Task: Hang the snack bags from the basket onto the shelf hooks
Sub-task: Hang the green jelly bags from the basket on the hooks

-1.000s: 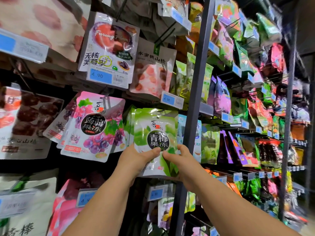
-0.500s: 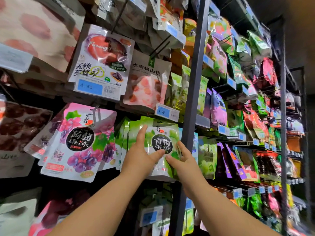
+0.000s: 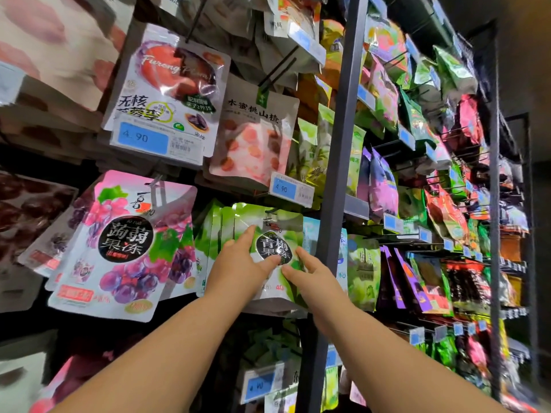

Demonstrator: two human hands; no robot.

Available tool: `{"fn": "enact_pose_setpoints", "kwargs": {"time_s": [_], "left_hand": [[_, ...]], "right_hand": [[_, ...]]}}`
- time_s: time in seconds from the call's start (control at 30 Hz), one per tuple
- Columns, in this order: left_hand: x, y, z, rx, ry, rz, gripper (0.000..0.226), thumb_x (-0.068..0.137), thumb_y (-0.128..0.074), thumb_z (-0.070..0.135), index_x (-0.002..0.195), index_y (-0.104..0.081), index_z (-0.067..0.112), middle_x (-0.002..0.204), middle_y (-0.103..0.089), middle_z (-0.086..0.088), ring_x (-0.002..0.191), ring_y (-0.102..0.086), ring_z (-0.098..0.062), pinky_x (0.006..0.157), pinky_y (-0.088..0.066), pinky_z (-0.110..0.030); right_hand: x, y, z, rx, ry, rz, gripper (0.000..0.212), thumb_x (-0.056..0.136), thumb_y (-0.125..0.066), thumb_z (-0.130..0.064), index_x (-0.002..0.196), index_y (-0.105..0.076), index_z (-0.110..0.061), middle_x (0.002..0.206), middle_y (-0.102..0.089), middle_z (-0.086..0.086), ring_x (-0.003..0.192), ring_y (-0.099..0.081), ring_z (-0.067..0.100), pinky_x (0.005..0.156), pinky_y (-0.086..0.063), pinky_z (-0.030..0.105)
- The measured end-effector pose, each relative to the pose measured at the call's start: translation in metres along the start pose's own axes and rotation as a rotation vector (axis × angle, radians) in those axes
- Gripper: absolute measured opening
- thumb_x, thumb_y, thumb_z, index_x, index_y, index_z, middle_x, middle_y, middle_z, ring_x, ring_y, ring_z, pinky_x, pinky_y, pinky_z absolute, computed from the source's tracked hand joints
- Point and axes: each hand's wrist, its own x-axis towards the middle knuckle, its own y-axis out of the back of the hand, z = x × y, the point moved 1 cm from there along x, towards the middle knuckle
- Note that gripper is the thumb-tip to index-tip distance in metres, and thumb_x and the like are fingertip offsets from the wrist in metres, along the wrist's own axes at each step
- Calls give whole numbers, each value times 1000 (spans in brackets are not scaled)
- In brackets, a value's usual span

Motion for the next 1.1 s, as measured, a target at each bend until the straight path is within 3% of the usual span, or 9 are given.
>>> {"fn": "enact_pose_setpoints", "kwargs": {"time_s": [0.13, 0.27, 0.37, 0.4, 0.53, 0.77, 0.87, 1.0, 1.1], "left_hand": [[8, -3, -13, -7, 47, -6, 82, 89, -66, 47, 155, -18, 37, 155, -28, -8, 134, -42, -29, 103, -40, -40], [15, -4, -32, 86, 78, -6, 82, 90, -63, 49, 154, -13, 44, 152, -29, -11, 130, -45, -32, 100, -42, -43], [13, -5, -42, 126, 69, 22, 79, 92, -59, 51, 152, -7, 50, 145, -34, -11, 124, -48, -30, 94, -45, -41], [12, -6, -43, 132, 59, 37, 79, 93, -57, 52, 153, -6, 49, 145, -34, -10, 124, -48, -29, 92, -44, -40], [1, -11, -42, 85, 40, 62, 80, 94, -56, 51, 154, -3, 45, 152, -27, -10, 129, -44, -27, 92, -43, -38], [-31, -20, -44, 27, 19, 147, 68, 95, -54, 49, 152, -20, 36, 148, -23, -5, 122, -48, -28, 93, -45, -40], [-49, -24, -43, 32, 44, 178, 62, 95, -56, 43, 150, -29, 32, 152, -13, -6, 136, -31, -32, 104, -38, -44], [-73, -30, -42, 15, 55, 244, 52, 94, -59, 39, 142, -42, 31, 155, 2, 3, 142, -14, -31, 108, -32, -50], [-90, -37, -42, 32, 84, 273, 49, 94, -60, 36, 140, -44, 29, 156, 1, 2, 142, -7, -25, 109, -30, -52]], "right_hand": [[9, -9, 4, -67, -26, -15, 70, 93, -66, -25, 153, -30, -37, 145, -45, -8, 120, -57, 15, 101, -48, 32], [11, -24, 13, -204, -59, -65, 80, 95, -64, -32, 156, -13, -38, 158, -32, -6, 134, -44, 17, 103, -44, 30], [11, -31, 19, -265, -71, -81, 80, 96, -61, -36, 156, -8, -41, 161, -27, -6, 120, -48, 17, 78, -49, 22], [11, -32, 20, -263, -59, -73, 79, 97, -60, -36, 156, -8, -42, 161, -27, -6, 121, -48, 18, 79, -47, 22], [8, -29, 23, -249, 14, -40, 76, 97, -60, -35, 156, -12, -41, 161, -26, -9, 145, -31, 16, 111, -35, 32], [-9, -20, 25, -401, 149, -19, 72, 96, -59, -37, 154, -18, -46, 156, -35, -5, 142, -35, 16, 101, -35, 27], [-18, -17, 29, -410, 139, -8, 71, 94, -60, -39, 152, -21, -47, 150, -40, -3, 137, -41, 19, 104, -40, 34], [-33, -7, 32, -485, 90, 32, 63, 95, -58, -43, 151, -28, -43, 131, -46, 3, 112, -51, 17, 92, -43, 31], [-45, 3, 35, -507, 73, 41, 54, 95, -56, -43, 146, -40, -36, 117, -51, 3, 103, -54, 18, 89, -45, 31]]}}
